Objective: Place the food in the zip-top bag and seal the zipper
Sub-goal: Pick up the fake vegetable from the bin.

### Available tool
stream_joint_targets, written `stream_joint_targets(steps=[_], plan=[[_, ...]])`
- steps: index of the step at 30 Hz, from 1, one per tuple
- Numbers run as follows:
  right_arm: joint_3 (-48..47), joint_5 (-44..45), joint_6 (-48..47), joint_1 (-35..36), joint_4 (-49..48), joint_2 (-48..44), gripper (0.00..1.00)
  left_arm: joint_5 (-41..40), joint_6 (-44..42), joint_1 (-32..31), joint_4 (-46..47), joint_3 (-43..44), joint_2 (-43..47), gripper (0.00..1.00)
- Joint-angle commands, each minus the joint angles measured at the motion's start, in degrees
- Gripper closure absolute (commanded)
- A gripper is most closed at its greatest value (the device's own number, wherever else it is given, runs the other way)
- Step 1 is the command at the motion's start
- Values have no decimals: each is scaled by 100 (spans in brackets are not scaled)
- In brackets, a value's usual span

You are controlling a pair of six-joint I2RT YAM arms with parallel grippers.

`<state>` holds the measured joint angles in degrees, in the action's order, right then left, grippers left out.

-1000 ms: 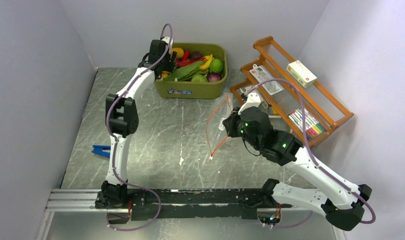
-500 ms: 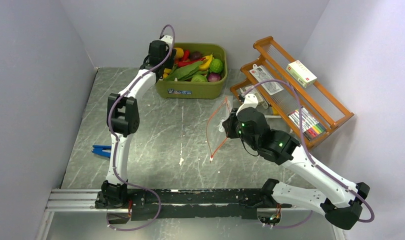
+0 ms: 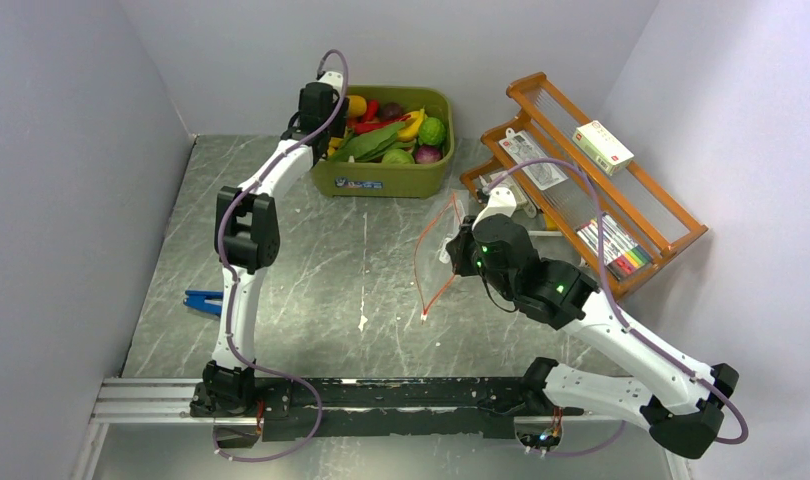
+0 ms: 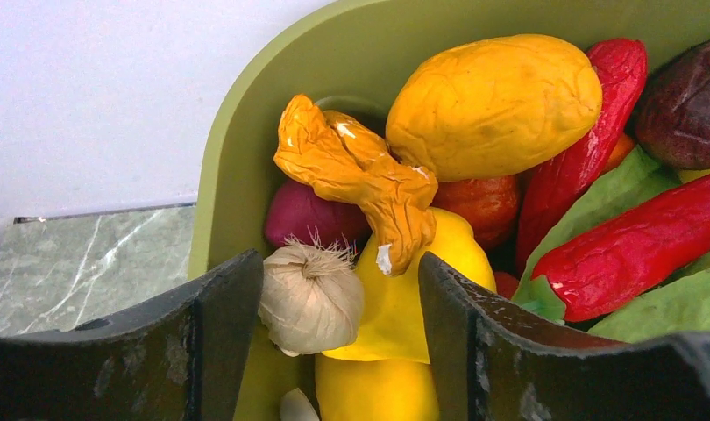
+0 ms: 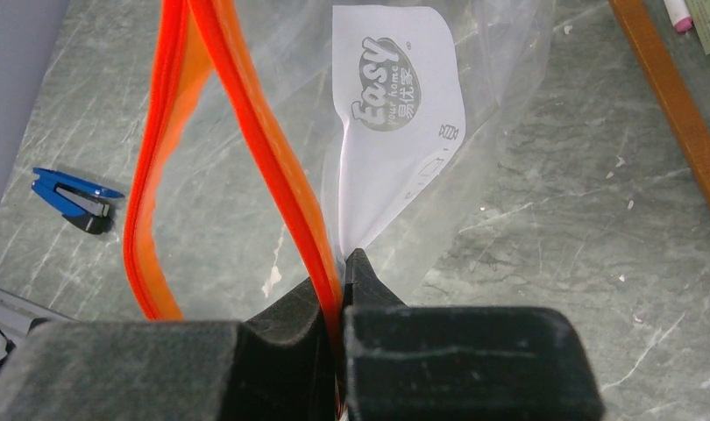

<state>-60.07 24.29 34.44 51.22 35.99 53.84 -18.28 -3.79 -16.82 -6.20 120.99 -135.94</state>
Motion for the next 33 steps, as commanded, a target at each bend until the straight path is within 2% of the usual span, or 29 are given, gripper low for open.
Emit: stream_joint_targets(steps=[1, 5, 8, 17, 22, 27, 29, 33], plan=[[-24, 115, -42, 8, -46, -16, 100, -317, 326, 117, -646, -283, -25, 36], [29, 107, -33, 3, -100, -26, 100, -142, 476, 109, -413, -729, 429, 38], [39, 93, -25, 8, -98, -11, 100, 42, 535, 100, -425, -754, 596, 37], [101, 102, -8, 4, -117, -49, 100, 1188, 597, 69, -60, -1114, 1069, 32], [121, 112, -7, 9, -126, -62, 100, 1142, 495, 65, 189, -1234, 1277, 26], [165, 85, -22, 5, -203, -27, 100, 2065, 447, 60, 920, -1811, 1718, 26], [163, 70, -33, 4, -217, 8, 100, 1931, 489, 56, 907, -1851, 1775, 26], [120, 54, -68, 11, -218, 34, 100, 791, 523, 56, -102, -1010, 1397, 34]])
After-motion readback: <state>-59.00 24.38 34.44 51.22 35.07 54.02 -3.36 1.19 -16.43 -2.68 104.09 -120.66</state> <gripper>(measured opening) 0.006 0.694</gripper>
